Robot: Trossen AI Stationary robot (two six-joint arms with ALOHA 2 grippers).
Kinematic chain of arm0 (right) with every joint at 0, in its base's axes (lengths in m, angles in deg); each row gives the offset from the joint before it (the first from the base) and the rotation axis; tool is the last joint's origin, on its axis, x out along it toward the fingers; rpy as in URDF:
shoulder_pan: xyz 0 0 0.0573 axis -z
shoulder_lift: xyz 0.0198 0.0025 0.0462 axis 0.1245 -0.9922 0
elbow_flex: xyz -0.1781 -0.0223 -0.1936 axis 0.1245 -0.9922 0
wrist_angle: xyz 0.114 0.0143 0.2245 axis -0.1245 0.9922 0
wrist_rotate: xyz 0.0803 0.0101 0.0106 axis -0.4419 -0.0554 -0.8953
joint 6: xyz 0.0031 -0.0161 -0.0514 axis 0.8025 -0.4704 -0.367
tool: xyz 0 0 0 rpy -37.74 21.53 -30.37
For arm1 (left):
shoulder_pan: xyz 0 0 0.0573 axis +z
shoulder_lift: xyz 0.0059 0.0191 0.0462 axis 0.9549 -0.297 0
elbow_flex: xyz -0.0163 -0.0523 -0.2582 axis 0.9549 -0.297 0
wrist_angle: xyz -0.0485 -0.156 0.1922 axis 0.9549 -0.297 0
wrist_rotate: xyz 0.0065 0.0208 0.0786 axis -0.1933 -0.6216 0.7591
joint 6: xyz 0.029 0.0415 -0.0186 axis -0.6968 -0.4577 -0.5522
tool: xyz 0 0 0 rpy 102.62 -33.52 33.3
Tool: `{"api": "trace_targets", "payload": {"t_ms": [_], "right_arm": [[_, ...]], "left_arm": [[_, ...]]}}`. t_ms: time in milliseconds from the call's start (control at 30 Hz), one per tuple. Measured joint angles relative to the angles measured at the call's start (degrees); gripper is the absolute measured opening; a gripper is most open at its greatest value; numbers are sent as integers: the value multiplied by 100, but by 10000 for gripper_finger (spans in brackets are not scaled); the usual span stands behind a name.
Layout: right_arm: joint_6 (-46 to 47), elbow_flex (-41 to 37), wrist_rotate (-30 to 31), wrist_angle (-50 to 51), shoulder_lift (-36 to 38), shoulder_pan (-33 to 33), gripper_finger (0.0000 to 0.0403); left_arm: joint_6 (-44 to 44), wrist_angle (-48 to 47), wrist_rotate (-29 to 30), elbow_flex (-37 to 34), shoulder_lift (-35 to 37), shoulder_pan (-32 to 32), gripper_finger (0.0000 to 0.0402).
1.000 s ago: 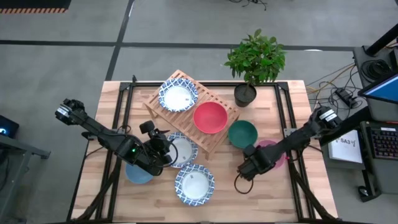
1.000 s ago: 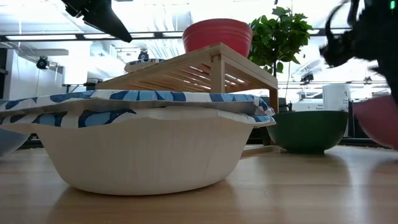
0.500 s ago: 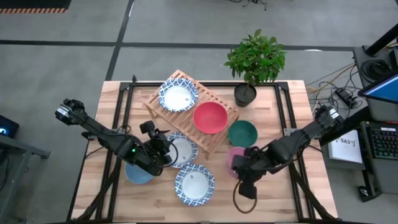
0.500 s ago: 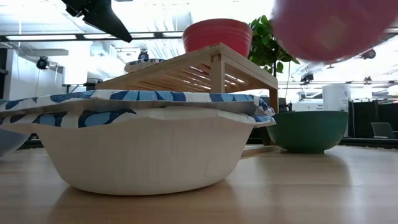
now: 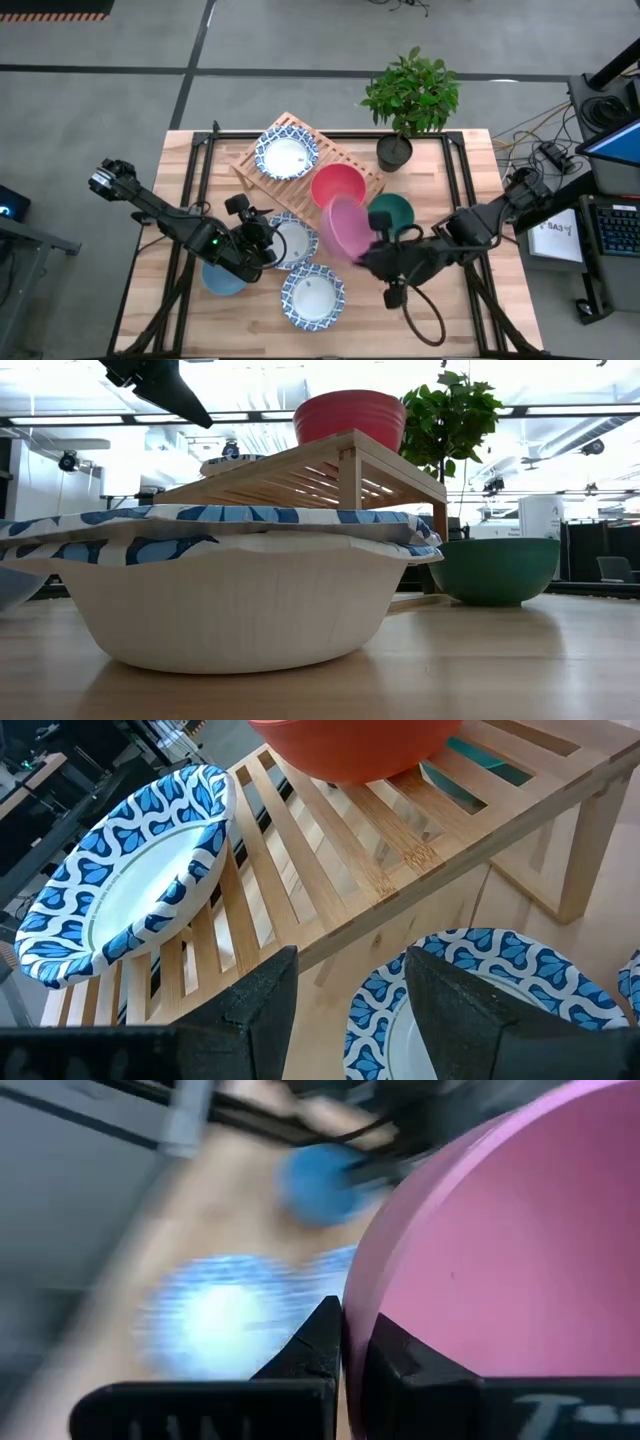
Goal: Place and stack bowls onto a shelf
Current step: Stack the pink bowl on top of the red bowl on the shelf
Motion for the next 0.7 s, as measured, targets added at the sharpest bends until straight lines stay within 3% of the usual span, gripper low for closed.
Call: {"api": "trace_targets", "payload": {"t_ms": [100, 200, 300, 400, 700], "right_arm": [[-1285, 35, 1106, 114, 0, 34, 9], [-2015, 26, 1431, 509, 0, 243, 9], [-1937, -2, 1328, 902, 0, 595, 9], [-1745, -11, 835, 1168, -41, 955, 9], [-1662, -20, -224, 1121, -46, 1511, 9]], "left_arm": [[-8, -1, 0, 0, 0, 0, 169], [-52, 3, 0, 0, 0, 0, 169], [-59, 4, 0, 0, 0, 0, 169], [-69, 5, 0, 0, 0, 0, 169], [-107, 7, 0, 0, 0, 0, 169]]}}
